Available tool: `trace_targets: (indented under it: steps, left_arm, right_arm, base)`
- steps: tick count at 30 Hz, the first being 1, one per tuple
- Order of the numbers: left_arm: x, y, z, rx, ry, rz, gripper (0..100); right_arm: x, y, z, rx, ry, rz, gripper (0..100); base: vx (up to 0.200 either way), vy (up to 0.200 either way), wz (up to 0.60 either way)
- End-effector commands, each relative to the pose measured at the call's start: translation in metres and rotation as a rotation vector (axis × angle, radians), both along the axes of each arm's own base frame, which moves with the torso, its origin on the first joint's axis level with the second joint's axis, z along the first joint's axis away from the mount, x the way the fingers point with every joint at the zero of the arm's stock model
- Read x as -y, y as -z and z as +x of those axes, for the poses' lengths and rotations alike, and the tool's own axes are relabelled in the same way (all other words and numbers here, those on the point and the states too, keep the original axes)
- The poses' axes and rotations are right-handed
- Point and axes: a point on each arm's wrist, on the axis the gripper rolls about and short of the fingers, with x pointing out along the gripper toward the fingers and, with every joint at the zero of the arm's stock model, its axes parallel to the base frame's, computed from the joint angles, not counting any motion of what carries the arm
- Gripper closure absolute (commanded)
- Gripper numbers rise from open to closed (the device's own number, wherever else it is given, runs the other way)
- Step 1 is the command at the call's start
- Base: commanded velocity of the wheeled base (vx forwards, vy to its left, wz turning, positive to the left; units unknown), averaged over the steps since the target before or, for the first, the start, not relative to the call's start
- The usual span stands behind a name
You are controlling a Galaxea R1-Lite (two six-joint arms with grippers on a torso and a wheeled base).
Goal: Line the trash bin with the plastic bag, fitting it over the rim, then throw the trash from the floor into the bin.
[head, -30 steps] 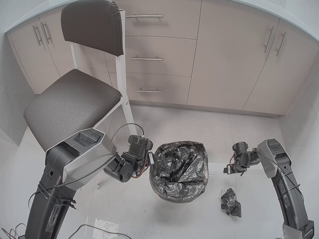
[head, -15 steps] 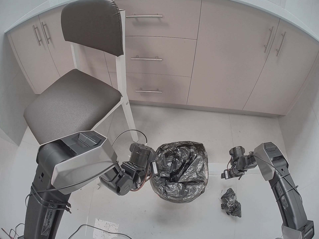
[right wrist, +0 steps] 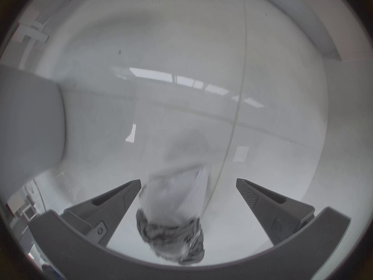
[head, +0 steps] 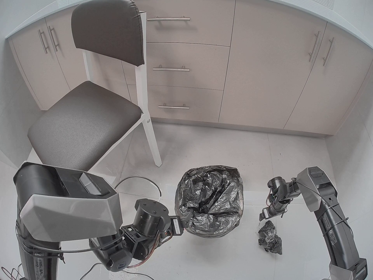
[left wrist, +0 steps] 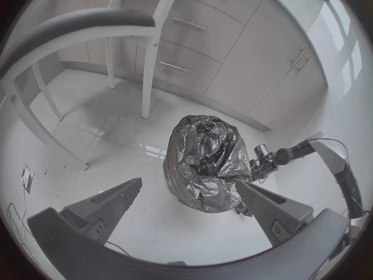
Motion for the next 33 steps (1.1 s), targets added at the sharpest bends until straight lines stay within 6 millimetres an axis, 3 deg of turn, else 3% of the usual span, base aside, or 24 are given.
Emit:
trace_targets:
  steps: [1, 10, 25, 26, 33]
  left_arm:
    - [-0.007, 0.006, -0.023, 0.000, 0.024, -0.018, 0]
    - [-0.005, 0.028, -0.016, -0.002, 0.018, -0.013, 0]
    - [-0.005, 0.041, -0.013, -0.023, 0.010, 0.001, 0]
    - [-0.006, 0.041, -0.012, -0.023, 0.008, 0.001, 0]
    - [-0.006, 0.043, -0.012, -0.014, 0.009, -0.005, 0]
  right_arm:
    - [-0.006, 0.004, -0.016, -0.154, -0.031, 0.029, 0]
    - [-0.011, 0.004, -0.032, -0.317, -0.087, 0.086, 0]
    - [-0.011, 0.004, -0.032, -0.321, -0.094, 0.084, 0]
    - [-0.011, 0.004, -0.032, -0.321, -0.094, 0.084, 100]
    - [-0.010, 0.004, -0.032, -0.319, -0.094, 0.081, 100]
  base:
    - [0.000, 0.000, 0.00]
    - [0.000, 0.000, 0.00]
    - [0.000, 0.000, 0.00]
    - [0.000, 0.000, 0.00]
    - [0.000, 0.000, 0.00]
